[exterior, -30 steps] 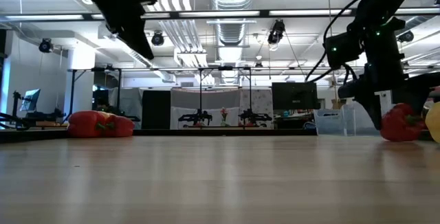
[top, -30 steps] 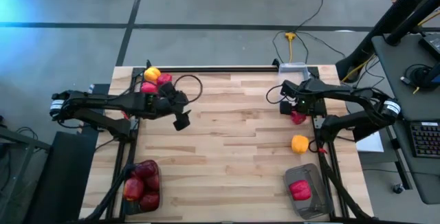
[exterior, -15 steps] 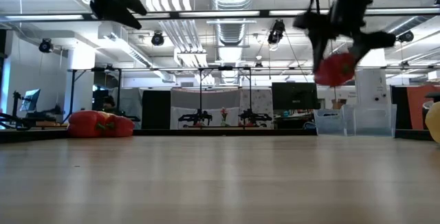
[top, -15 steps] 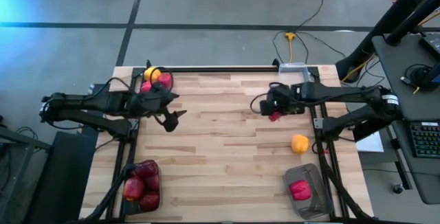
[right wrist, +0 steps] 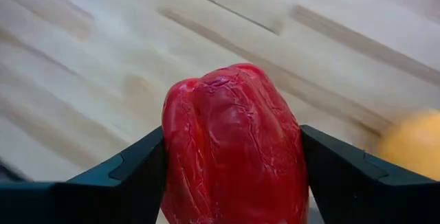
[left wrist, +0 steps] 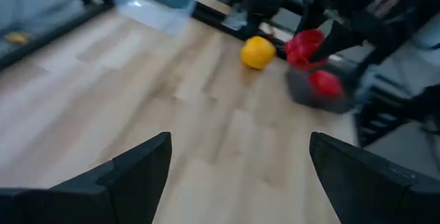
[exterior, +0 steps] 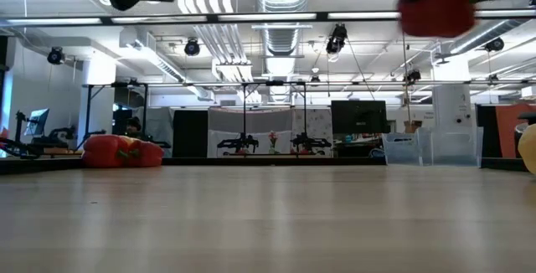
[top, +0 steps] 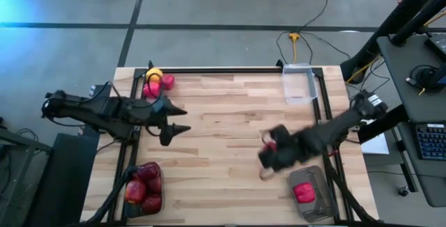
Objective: Sort produce into baskets
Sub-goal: Put the red bell pepper into the right black bin
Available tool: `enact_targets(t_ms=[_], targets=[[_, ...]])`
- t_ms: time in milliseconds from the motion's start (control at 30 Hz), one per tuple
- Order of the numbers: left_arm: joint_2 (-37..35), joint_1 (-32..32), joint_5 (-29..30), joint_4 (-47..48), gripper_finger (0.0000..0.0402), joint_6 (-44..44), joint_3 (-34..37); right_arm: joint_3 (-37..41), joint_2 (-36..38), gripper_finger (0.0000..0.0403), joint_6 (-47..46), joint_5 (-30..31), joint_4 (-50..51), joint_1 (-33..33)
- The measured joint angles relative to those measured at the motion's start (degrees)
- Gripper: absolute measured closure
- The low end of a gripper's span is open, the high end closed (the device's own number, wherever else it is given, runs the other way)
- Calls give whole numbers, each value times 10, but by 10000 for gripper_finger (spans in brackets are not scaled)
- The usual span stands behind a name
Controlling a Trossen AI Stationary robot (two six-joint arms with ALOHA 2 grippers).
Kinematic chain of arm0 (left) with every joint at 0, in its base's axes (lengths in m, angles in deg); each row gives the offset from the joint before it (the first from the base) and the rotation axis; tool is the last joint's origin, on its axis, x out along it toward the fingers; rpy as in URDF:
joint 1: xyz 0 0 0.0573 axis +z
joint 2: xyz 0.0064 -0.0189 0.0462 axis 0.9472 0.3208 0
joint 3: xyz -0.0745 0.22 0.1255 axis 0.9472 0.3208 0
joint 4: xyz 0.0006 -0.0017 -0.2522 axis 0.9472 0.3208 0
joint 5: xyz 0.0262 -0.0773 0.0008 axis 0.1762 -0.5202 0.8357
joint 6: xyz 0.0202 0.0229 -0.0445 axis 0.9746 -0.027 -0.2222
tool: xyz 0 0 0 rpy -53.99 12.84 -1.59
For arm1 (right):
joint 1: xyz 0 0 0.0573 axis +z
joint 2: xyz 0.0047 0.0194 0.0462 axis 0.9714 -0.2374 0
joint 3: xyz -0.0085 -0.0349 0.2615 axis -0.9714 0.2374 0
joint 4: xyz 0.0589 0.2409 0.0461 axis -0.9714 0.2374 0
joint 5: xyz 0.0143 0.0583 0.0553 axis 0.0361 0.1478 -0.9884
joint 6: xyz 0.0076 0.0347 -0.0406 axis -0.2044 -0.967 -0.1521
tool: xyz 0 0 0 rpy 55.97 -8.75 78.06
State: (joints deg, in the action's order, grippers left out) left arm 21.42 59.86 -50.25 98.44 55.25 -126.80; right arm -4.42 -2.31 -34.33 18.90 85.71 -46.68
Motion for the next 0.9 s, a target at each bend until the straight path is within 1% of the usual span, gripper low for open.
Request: enact_targets(t_ms=[67, 133, 233, 333, 433, 500, 600, 733, 900], targets=[[0, -24, 0, -6, 74, -29, 0, -30, -19, 126, -59, 19, 57, 61], [4, -46, 2, -11, 74, -43, 0, -49, -34, 123, -106, 24, 92, 116], [15, -70, 21, -20, 74, -70, 0, -57, -53, 121, -176, 24, 95, 186], [24, -76, 31, -37, 74, -90, 0, -57, -74, 124, -244, 24, 97, 235], [34, -78, 31, -50, 74, -98, 0, -55, -93, 124, -291, 18, 97, 266], [42, -81, 31, -58, 74, -98, 0, -55, -104, 121, -316, 0, 96, 275], [53, -82, 31, -59, 74, -94, 0, -55, -115, 120, -324, -39, 98, 279], [65, -91, 31, -58, 74, -98, 0, -55, -124, 122, -306, -120, 90, 279], [72, -128, 30, -65, 74, -85, 0, -55, -143, 117, -278, -220, 78, 290]])
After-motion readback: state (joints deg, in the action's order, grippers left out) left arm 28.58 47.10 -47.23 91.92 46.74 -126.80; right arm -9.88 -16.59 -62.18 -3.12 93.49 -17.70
